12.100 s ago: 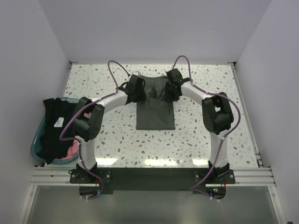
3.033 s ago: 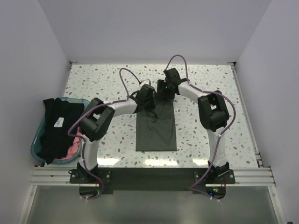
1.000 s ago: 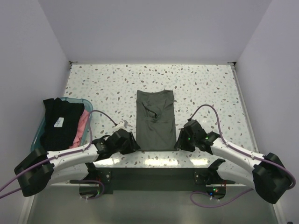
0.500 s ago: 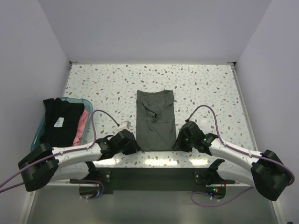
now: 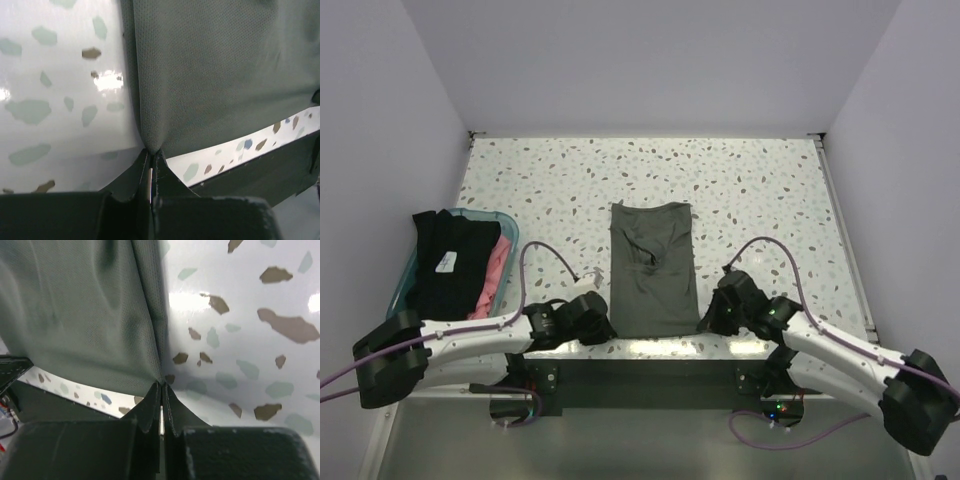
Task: Fold and stack the t-shirts
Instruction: Fold the tshirt
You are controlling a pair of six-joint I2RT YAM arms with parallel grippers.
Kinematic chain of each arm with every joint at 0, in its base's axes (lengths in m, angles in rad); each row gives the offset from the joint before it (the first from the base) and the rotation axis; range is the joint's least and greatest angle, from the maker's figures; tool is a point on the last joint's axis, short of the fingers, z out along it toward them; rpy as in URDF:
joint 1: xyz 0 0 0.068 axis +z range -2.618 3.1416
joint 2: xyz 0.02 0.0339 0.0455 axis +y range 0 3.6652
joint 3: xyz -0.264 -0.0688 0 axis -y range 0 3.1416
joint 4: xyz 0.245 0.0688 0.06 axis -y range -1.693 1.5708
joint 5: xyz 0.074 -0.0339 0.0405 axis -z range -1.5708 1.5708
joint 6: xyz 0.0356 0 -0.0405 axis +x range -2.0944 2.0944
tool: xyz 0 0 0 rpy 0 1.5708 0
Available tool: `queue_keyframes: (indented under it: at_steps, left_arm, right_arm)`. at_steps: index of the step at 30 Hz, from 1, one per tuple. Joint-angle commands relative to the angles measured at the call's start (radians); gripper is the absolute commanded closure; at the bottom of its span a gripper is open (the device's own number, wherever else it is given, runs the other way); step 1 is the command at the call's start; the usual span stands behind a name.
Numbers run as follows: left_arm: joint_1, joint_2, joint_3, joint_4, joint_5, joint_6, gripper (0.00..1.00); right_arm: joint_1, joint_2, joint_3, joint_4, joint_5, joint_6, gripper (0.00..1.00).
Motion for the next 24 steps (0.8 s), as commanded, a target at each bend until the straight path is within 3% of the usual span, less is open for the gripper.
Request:
queue_keyframes:
  at_steps: [1, 7, 15, 24]
  left_arm:
    - [-0.053, -0.068, 0.012, -0.201, -0.061, -0.031, 1.0]
    - [-0.056, -0.14, 0.136, -0.31, -0.15, 0.025, 1.0]
    - [0.178, -0.01, 0.374, -0.232, -0.15, 0.285, 1.0]
    - [0.404, 0.212, 0.629, -0.077, -0.043, 0.428, 1.0]
  right_arm:
    - [0.016, -0.119, 0.03, -0.177, 0.002, -0.024, 1.0]
    - [0.016, -0.18, 0.18, -0.311, 0.109, -0.09, 1.0]
    - [0.001, 0.075, 0.506, -0.297, 0.287, -0.265, 1.0]
    - [-0.172, 0.405, 0.79, -0.112, 0.185, -0.401, 1.0]
